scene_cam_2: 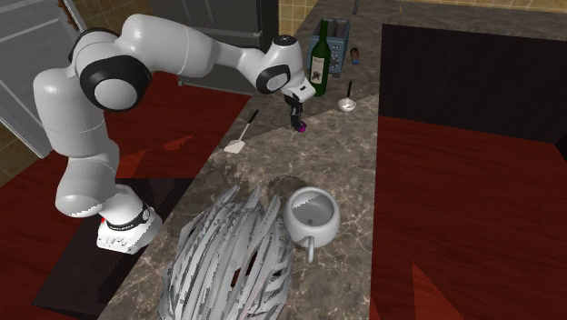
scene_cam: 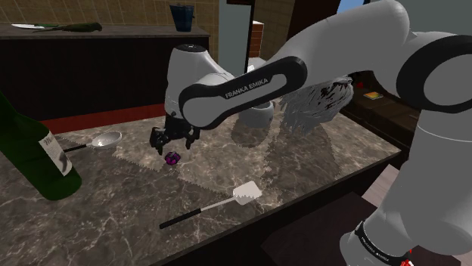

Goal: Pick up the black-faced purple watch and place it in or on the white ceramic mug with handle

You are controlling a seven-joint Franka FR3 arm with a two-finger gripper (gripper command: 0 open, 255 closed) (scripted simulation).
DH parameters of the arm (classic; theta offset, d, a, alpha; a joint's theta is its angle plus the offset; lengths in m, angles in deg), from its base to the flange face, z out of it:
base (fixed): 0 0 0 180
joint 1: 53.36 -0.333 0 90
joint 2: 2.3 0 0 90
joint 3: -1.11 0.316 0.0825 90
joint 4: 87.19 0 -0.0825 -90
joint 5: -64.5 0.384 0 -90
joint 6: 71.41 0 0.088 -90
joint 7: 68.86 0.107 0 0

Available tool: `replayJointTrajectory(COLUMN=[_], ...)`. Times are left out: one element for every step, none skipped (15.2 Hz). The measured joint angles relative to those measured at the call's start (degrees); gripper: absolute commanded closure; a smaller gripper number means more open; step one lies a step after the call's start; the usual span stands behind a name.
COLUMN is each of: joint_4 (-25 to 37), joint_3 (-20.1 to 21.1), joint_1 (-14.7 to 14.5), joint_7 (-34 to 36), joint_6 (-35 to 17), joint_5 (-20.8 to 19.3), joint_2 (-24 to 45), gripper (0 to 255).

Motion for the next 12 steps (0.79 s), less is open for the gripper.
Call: replayJointTrajectory(joint_4=[0.1, 0.2, 0.3, 0.1, 0.0, 0.0, 0.0, 0.0, 0.0, 0.0, 0.0, 0.0], joint_3=[-0.1, -0.2, -0.3, -0.3, -0.3, -0.3, -0.4, -0.4, -0.4, -0.4, -0.4, -0.4], joint_1=[-0.1, -0.2, -0.3, -0.4, -0.5, -0.5, -0.5, -0.5, -0.5, -0.5, -0.5, -0.5], joint_7=[0.0, 0.1, 0.2, 0.4, 0.4, 0.4, 0.4, 0.5, 0.5, 0.5, 0.5, 0.5], joint_6=[-0.5, -1.0, -1.5, -2.0, -2.3, -2.4, -2.4, -2.4, -2.5, -2.5, -2.5, -2.5], joint_5=[-0.2, -0.4, -0.7, -0.8, -0.9, -0.9, -1.0, -1.0, -1.0, -1.0, -1.0, -1.0], joint_2=[0.6, 1.2, 1.8, 2.2, 2.3, 2.4, 2.4, 2.4, 2.5, 2.5, 2.5, 2.5], gripper=[0, 0, 0, 0, 0, 0, 0, 0, 0, 0, 255, 255])
